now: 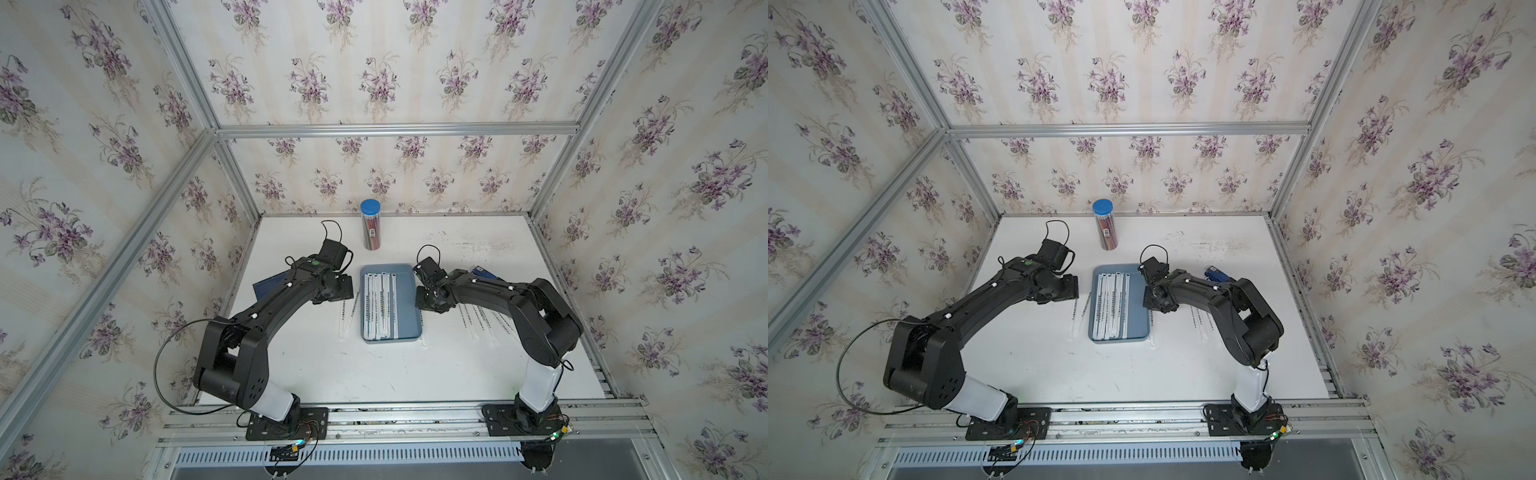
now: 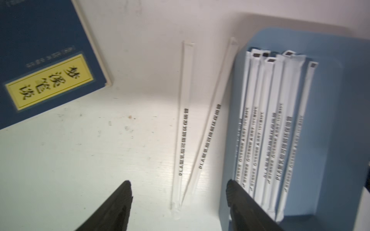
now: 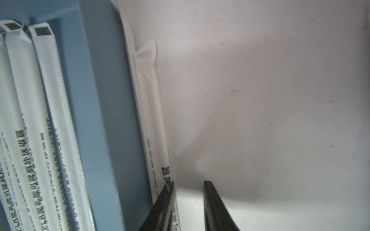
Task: Put the straws into the storage box
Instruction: Move the storage box to the center of the board.
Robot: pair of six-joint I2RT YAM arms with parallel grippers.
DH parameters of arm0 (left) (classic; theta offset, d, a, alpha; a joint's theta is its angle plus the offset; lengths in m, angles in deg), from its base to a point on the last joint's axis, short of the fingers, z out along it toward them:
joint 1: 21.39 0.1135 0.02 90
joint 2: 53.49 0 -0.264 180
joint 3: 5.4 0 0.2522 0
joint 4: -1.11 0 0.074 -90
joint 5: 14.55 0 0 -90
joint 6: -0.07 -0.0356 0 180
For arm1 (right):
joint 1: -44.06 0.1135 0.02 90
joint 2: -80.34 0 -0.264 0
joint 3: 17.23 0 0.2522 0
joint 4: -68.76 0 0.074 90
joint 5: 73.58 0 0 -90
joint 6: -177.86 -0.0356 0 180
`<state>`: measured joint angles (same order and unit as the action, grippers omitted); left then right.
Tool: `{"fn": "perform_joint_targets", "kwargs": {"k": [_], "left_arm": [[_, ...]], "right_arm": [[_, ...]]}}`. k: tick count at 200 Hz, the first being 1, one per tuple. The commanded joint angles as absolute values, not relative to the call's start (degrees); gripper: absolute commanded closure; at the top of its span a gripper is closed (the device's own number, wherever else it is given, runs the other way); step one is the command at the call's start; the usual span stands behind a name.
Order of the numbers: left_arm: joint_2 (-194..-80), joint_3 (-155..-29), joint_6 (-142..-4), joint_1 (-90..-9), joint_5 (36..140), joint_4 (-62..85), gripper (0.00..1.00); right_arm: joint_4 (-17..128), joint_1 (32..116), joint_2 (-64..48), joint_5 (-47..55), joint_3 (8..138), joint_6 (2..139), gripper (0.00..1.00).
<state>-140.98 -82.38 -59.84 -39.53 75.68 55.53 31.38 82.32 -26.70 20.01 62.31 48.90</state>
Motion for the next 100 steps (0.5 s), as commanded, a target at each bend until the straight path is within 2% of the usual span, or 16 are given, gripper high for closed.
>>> {"fn": "perform_joint_targets", "kwargs": {"k": [1,100], "left_arm": [[-140.2,-80.7,-61.2,-38.2,76.4,52.1,0.25],[-141.4,-78.4,-61.2,-37.2,78.6,49.4,0.25]], "right_arm": [[31.8,82.8,-27.1,20.0,63.0,49.2,0.69],[29.3,84.3,-27.4,21.4,66.7,50.1,0.68]]}}
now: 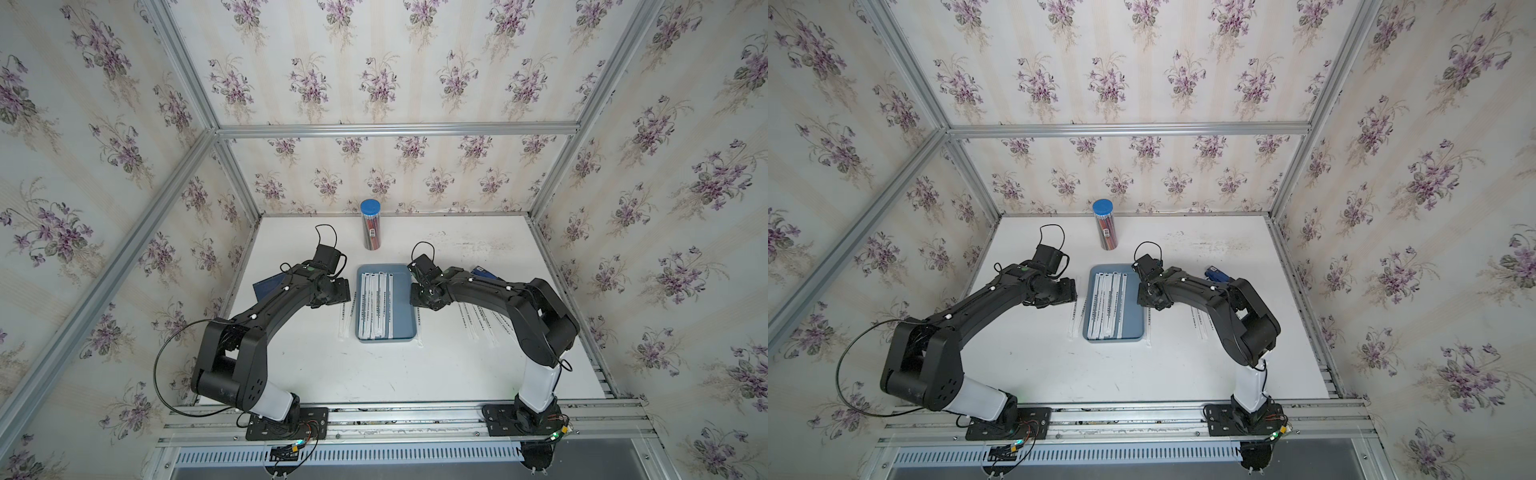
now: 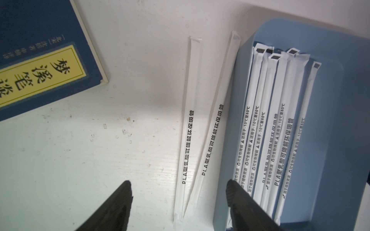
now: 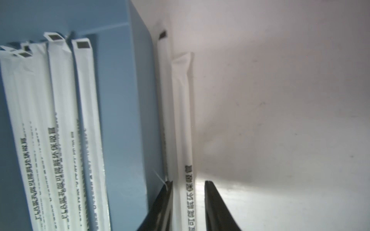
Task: Put the straws into the storage box
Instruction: Move the storage box to the center of the board, then pick up the straw from the center of the board.
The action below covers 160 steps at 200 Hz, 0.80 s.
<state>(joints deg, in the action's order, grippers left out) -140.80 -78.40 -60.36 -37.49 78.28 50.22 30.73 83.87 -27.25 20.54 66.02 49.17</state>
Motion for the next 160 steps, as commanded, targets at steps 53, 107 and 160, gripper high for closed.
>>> {"fn": "perform_joint_targets", "kwargs": {"k": [53,107,160], "left_arm": [[-141.5,-77.8,-61.5,-37.1,78.9,49.2,0.25],[-142.3,-77.7,-61.2,-37.1,80.7,48.3,0.26],[-142.6,-77.6,-61.1,-37.1,81.3,47.8,0.25]], "right_arm": [[29.5,84.6,-29.5,23.1,65.7,49.5,0.7],[26.9,83.1,-28.7,28.1,63.3,51.1,0.77],[27.5,81.3,-26.5,27.2,61.7,53.8,0.83]]}}
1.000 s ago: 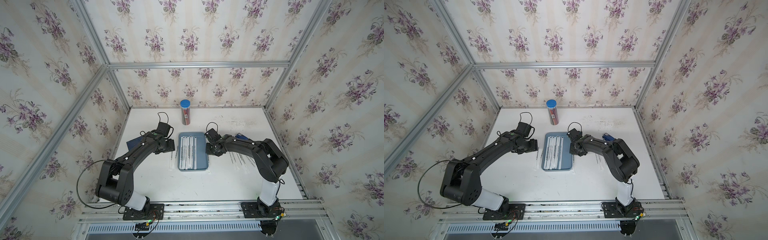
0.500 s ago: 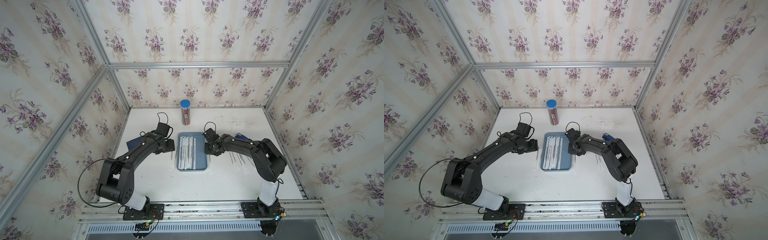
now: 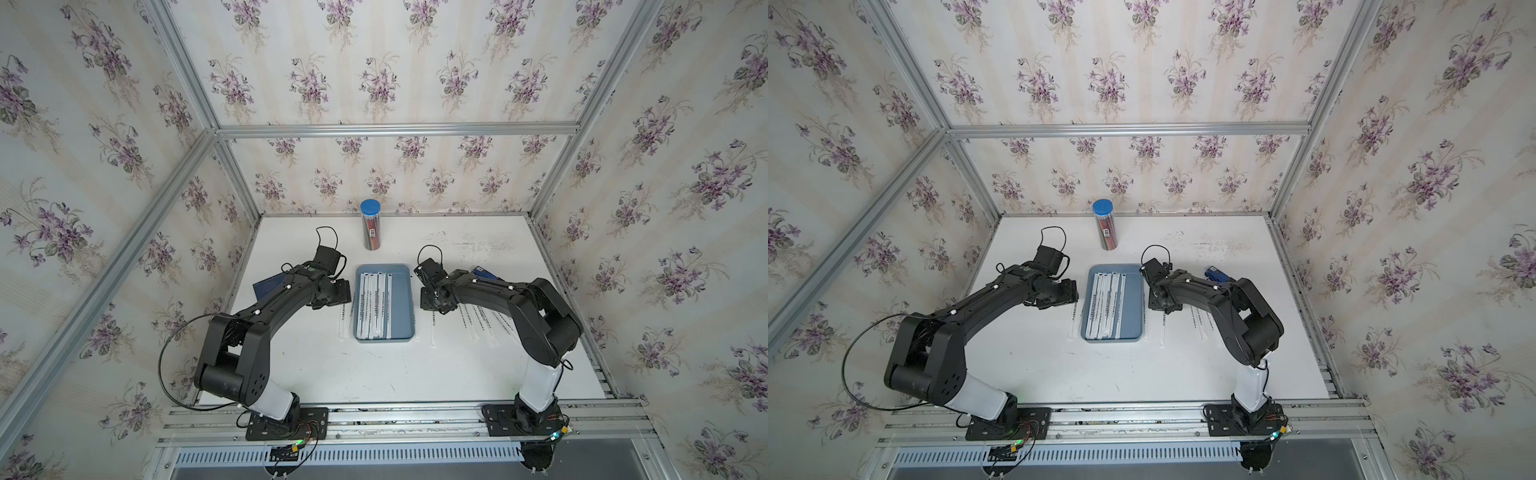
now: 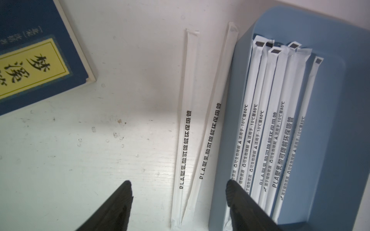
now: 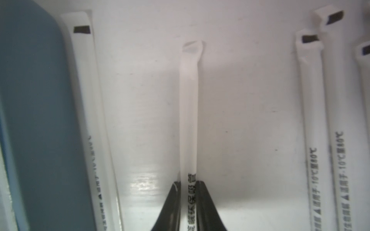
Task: Put the straws into the storage box
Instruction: Pick up the straw from the center of the board, then place the straw in the storage box.
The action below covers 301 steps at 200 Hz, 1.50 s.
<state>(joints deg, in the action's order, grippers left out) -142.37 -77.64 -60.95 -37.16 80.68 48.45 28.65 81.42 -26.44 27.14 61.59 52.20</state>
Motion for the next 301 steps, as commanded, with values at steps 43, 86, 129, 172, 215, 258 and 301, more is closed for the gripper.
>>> {"fn": "perform_joint_targets", "kwargs": {"k": [43,86,129,172,215,258,301], "left_arm": [[-141.7,-77.0,-61.3,-37.1,80.6,48.1,0.26],[-141.6,-76.9,-61.3,-37.1,80.5,47.7,0.26],[-141.9,-76.4,-61.5,-37.0,81.4,46.1,0.26],[-141.1,-73.9,-59.9,-37.1,84.3,42.6,0.26],[-141.1,-73.1,-60.8,-37.1,85.7,41.7,0.26],[-142.5,-73.2,-61.5,-37.1,87.2,40.4,0.26],[-144.1,-73.0,-60.7,-37.1,90.3,38.4,0.26]], "right_arm": [[27.4,81.3,-25.6,27.2,62.2,53.6,0.88],[24.6,81.3,-22.8,27.1,64.5,53.5,0.88],[18.7,84.4,-20.3,27.4,71.3,52.4,0.88],[17.9,90.6,-28.7,26.6,84.6,47.2,0.88],[21.4,92.5,-36.5,28.6,88.4,41.1,0.88],[20.5,92.5,-41.5,28.8,88.1,41.8,0.88],[20.4,92.5,-44.1,28.7,87.8,43.0,0.88]]}}
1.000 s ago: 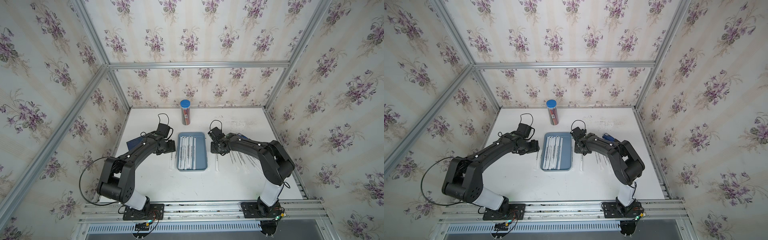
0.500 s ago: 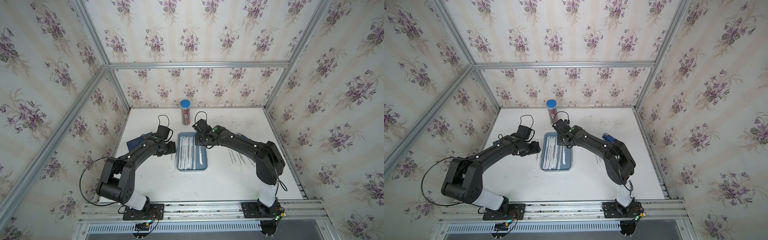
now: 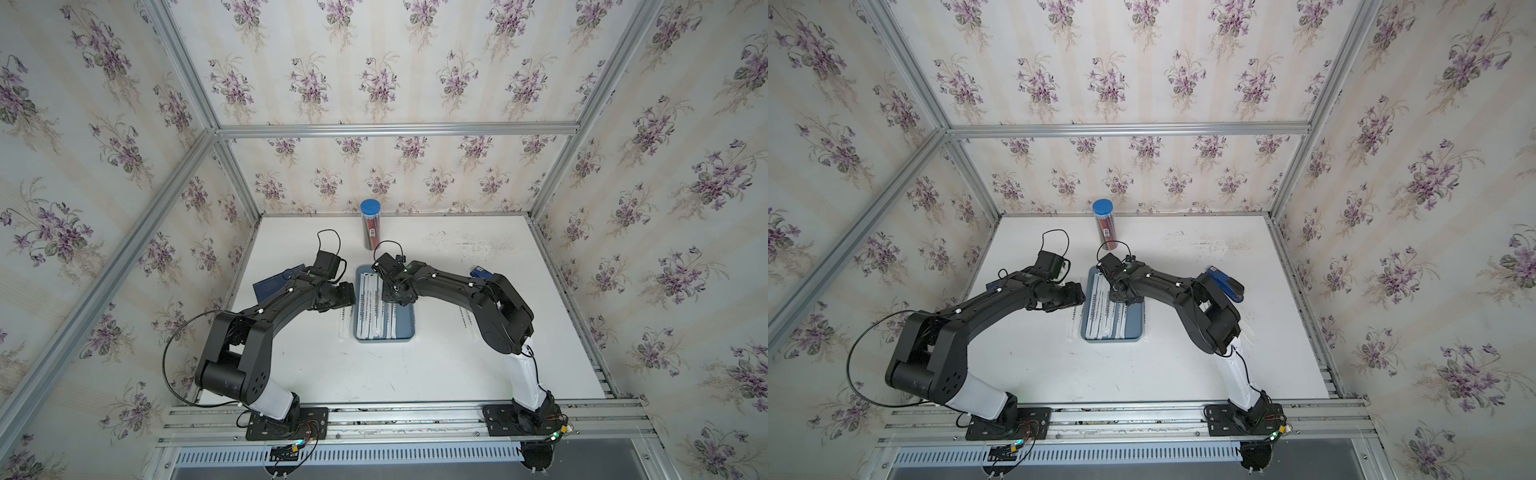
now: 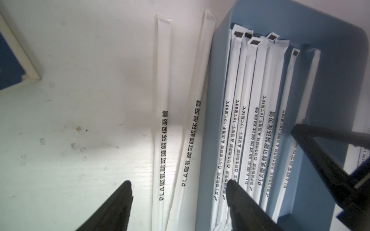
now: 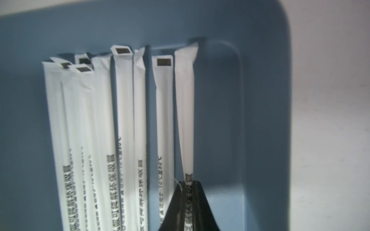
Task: Put the straws into the storage box
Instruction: Place the straw in the storage box.
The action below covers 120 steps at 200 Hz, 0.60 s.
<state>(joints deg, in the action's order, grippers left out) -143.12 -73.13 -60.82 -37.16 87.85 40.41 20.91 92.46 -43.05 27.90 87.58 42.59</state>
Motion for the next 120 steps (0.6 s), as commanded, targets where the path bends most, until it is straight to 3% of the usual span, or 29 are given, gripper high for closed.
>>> {"fn": "perform_joint_targets", "kwargs": {"k": [1,120], "left_arm": [[-144.2,-73.0,-60.7,-37.1,90.4,38.4,0.25],[-144.8,-73.0,-60.2,-37.1,91.1,37.8,0.26]], "right_arm": [[20.3,92.5,-44.1,28.7,87.8,43.1,0.88],[20.3,92.9,-46.4,27.5,90.8,43.7,0.88]]}}
